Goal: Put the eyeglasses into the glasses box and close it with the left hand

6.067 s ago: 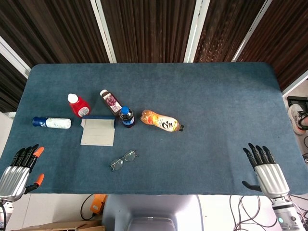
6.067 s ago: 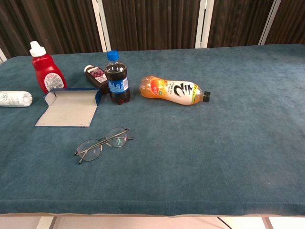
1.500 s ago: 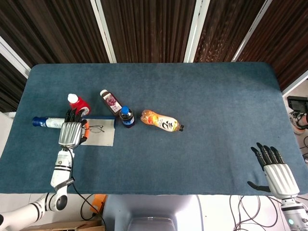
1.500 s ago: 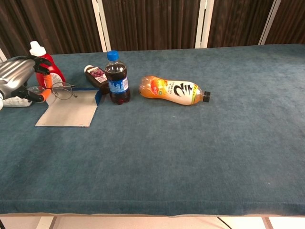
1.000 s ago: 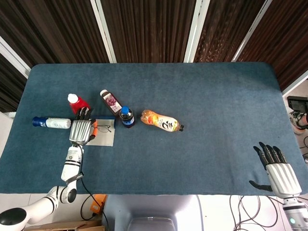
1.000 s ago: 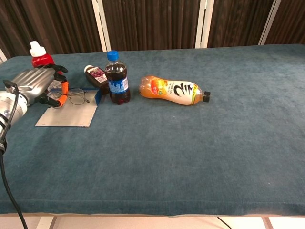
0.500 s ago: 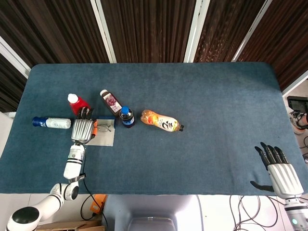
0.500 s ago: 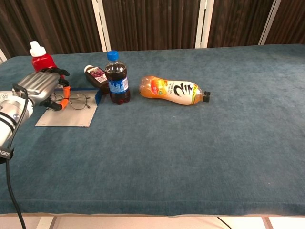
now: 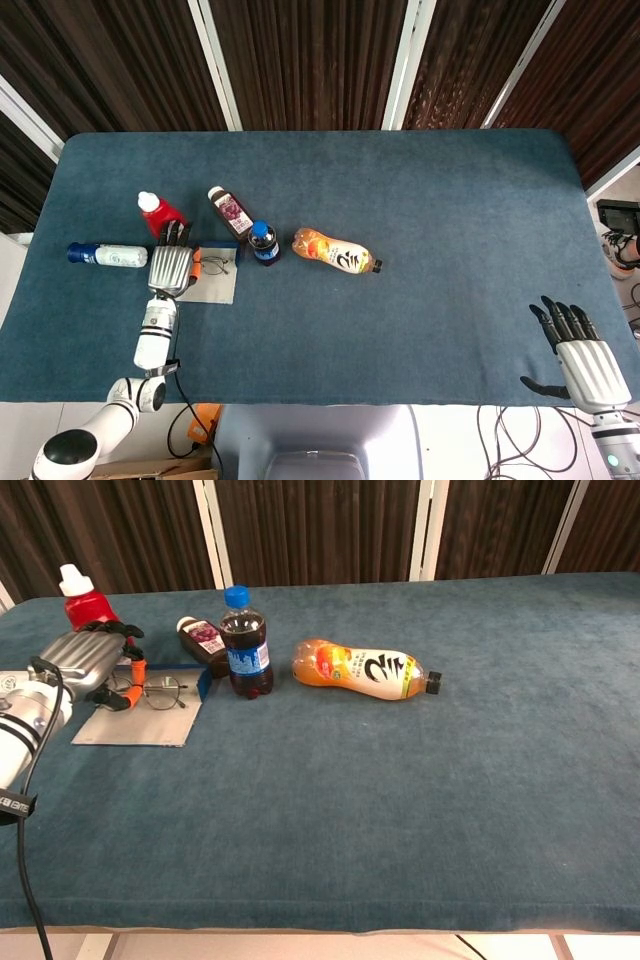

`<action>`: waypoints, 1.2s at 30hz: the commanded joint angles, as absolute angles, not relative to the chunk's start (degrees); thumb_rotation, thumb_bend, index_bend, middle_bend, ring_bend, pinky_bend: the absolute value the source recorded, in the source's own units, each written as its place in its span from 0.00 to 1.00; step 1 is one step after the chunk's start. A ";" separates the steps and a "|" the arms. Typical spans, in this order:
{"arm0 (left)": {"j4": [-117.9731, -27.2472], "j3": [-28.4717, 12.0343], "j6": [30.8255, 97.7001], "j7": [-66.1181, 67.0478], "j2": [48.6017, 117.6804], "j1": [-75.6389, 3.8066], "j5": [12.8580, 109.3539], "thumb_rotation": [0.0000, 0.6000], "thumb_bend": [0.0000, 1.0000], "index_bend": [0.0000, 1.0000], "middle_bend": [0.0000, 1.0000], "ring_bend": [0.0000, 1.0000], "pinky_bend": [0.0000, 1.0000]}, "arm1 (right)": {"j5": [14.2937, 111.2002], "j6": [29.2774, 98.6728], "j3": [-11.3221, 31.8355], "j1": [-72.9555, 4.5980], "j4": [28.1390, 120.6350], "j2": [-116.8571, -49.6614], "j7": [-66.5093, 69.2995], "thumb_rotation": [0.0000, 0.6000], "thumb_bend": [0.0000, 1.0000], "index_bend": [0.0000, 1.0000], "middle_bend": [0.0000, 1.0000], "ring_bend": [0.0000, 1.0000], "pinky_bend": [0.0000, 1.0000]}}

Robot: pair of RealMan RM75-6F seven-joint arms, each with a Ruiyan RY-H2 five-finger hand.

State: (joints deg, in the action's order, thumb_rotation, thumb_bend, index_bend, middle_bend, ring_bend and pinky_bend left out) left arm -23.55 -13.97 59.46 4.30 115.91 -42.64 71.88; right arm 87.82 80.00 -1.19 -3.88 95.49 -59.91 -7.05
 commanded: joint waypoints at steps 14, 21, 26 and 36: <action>-21.21 -14.95 59.00 4.67 117.49 -43.40 71.63 1.00 0.39 0.29 0.06 0.00 0.00 | 87.65 79.88 -1.20 -3.84 95.77 -59.63 -6.93 1.00 0.03 0.00 0.00 0.00 0.00; -22.06 -15.03 60.70 5.50 117.34 -43.33 72.03 1.00 0.38 0.28 0.06 0.00 0.00 | 87.74 79.76 -1.28 -3.85 95.85 -59.55 -6.94 1.00 0.03 0.00 0.00 0.00 0.00; -24.14 -14.85 62.42 6.01 116.67 -42.71 72.47 1.00 0.38 0.27 0.06 0.00 0.01 | 87.84 79.97 -1.27 -3.76 95.85 -59.44 -6.68 1.00 0.03 0.00 0.00 0.00 0.00; -45.54 -10.28 68.04 8.31 107.06 -34.87 75.25 1.00 0.36 0.27 0.09 0.01 0.03 | 88.33 79.93 -1.56 -3.74 95.97 -59.49 -6.84 1.00 0.03 0.00 0.00 0.00 0.00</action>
